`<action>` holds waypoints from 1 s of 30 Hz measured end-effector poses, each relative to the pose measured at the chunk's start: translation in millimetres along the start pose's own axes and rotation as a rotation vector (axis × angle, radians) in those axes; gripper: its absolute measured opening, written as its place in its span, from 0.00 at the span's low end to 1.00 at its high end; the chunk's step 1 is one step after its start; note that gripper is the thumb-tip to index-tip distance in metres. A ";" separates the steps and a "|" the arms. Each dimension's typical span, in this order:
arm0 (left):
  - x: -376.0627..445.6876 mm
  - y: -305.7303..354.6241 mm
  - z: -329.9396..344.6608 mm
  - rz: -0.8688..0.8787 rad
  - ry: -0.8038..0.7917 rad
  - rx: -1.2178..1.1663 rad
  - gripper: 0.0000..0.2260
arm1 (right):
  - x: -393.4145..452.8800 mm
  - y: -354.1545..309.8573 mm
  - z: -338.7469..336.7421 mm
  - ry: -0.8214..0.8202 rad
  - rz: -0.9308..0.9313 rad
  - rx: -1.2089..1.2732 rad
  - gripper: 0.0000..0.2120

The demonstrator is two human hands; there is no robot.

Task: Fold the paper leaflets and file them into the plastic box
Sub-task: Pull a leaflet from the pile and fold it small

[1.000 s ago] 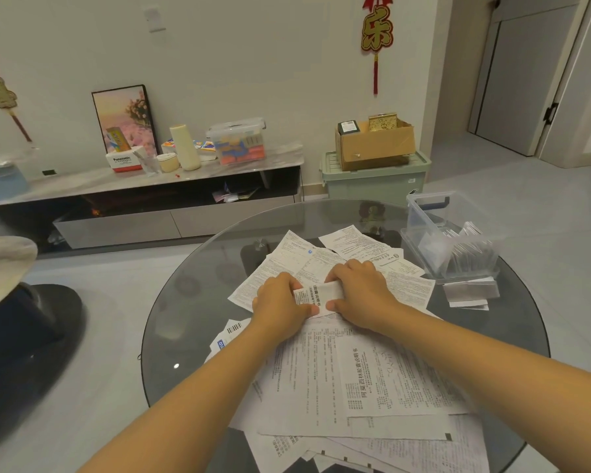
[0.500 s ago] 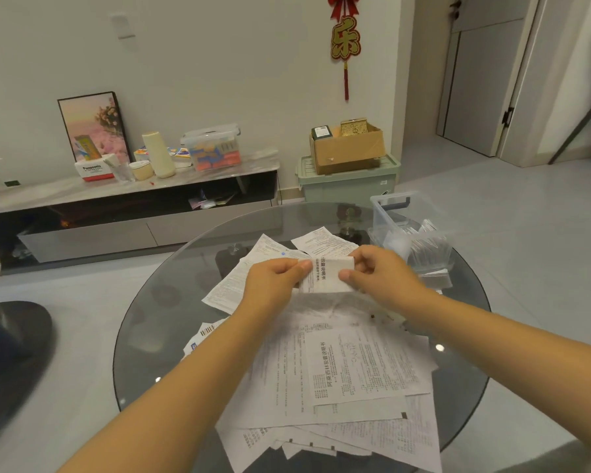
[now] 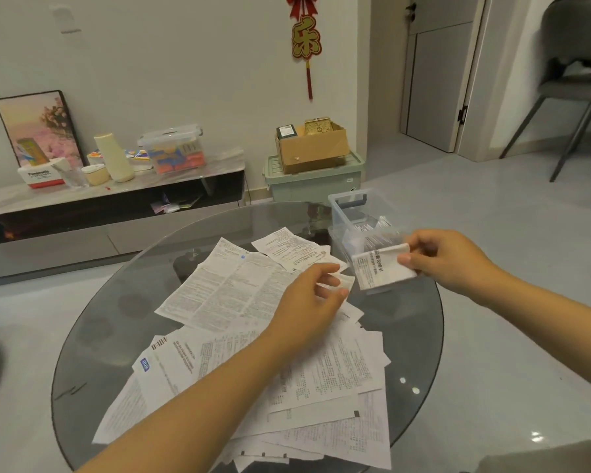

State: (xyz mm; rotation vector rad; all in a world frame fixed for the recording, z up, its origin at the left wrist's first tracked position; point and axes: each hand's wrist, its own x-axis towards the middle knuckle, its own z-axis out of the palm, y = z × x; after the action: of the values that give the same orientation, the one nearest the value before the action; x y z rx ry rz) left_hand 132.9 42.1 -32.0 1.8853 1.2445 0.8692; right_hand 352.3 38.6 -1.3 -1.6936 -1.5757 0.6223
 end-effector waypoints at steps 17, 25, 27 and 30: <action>20.0 -10.4 43.3 0.116 -0.288 0.367 0.26 | 19.8 39.5 24.2 0.022 0.120 -0.148 0.03; 19.7 -9.3 47.3 0.186 -0.339 0.719 0.27 | 16.7 41.6 34.2 0.039 0.088 -0.200 0.18; 18.6 -8.7 47.0 0.179 -0.360 0.747 0.26 | 15.4 43.1 35.1 0.032 0.059 -0.248 0.19; 18.4 -9.1 46.8 0.150 -0.366 0.757 0.27 | 11.7 42.0 38.1 0.054 -0.002 -0.349 0.17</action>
State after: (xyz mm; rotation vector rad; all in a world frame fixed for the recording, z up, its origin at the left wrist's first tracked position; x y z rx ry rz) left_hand 173.2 53.0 -61.4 2.6019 1.3059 0.0748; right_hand 351.2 57.8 -55.9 -1.9419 -1.7204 0.3080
